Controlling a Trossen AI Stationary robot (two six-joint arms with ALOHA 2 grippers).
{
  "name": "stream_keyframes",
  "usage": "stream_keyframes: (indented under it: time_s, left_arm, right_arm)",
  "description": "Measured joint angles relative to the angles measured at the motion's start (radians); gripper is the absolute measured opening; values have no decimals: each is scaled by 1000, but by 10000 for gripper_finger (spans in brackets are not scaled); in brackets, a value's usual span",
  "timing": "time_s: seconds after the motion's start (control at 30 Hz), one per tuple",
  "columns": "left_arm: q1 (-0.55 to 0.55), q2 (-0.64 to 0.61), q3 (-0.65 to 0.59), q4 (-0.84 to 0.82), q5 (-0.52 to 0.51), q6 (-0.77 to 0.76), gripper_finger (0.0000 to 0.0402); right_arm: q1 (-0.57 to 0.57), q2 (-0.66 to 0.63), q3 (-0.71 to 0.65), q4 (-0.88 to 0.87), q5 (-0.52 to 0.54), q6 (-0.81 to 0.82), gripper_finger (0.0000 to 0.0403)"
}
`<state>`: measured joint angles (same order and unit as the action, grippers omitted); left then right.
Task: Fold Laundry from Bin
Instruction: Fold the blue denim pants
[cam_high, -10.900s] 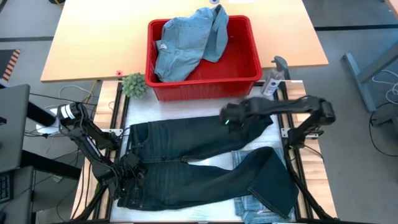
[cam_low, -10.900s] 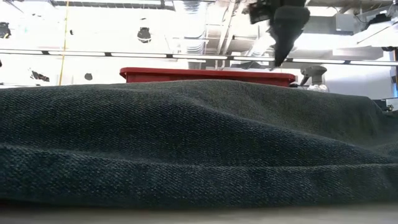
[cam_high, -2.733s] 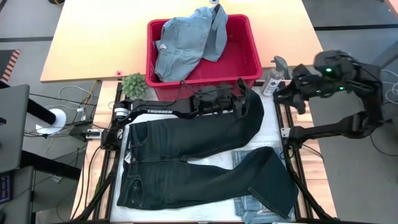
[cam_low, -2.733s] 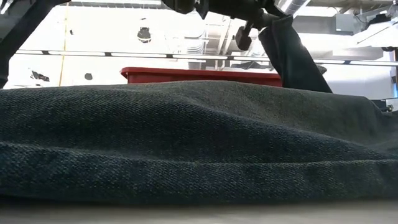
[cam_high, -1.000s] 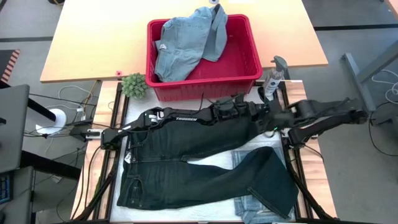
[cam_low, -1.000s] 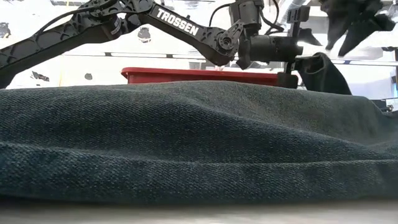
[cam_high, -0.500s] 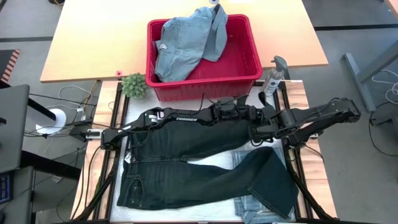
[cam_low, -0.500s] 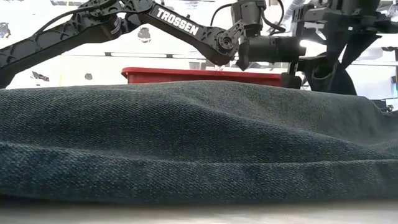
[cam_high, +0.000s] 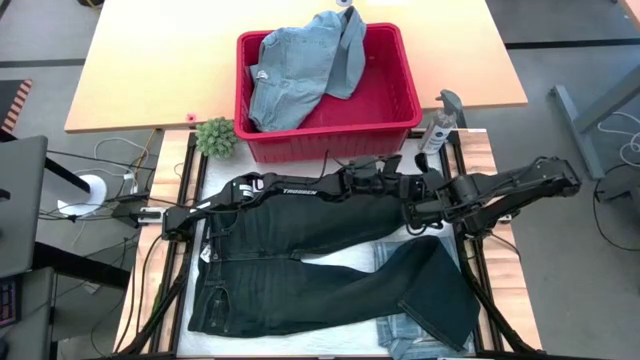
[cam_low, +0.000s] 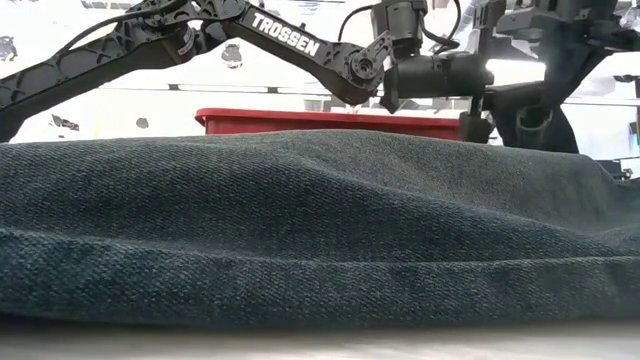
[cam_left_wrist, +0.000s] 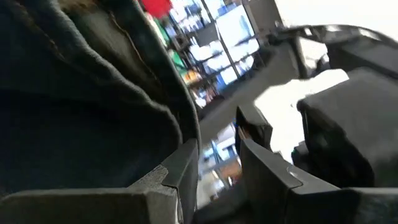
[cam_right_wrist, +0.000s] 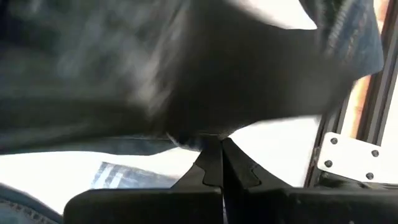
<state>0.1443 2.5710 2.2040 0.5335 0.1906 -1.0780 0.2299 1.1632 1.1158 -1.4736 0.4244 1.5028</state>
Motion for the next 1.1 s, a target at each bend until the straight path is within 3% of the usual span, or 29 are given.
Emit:
stream_keyframes:
  time_s: [0.17,0.37,0.53,0.7,0.83,0.93,1.1]
  left_arm:
    - [28,0,0,1,141,51,108]
    - [76,0,0,-2,303,36,120]
    - [124,0,0,-24,608,-4,125]
    - [177,-1,0,-234,883,63,114]
    - [175,-2,0,-582,818,341,96]
    - [155,-2,0,-794,626,573,82]
    - [118,-2,-1,-907,364,744,68]
  right_arm:
    - [39,-7,60,-101,-5,39,16]
    - [61,-37,71,-101,-15,84,16]
    - [64,-32,71,-97,-30,121,16]
    - [90,-32,71,-97,-33,166,16]
    - [129,-31,79,-99,-30,218,16]
    - [172,-31,118,-98,-5,242,16]
    - [228,-32,195,-97,19,254,16]
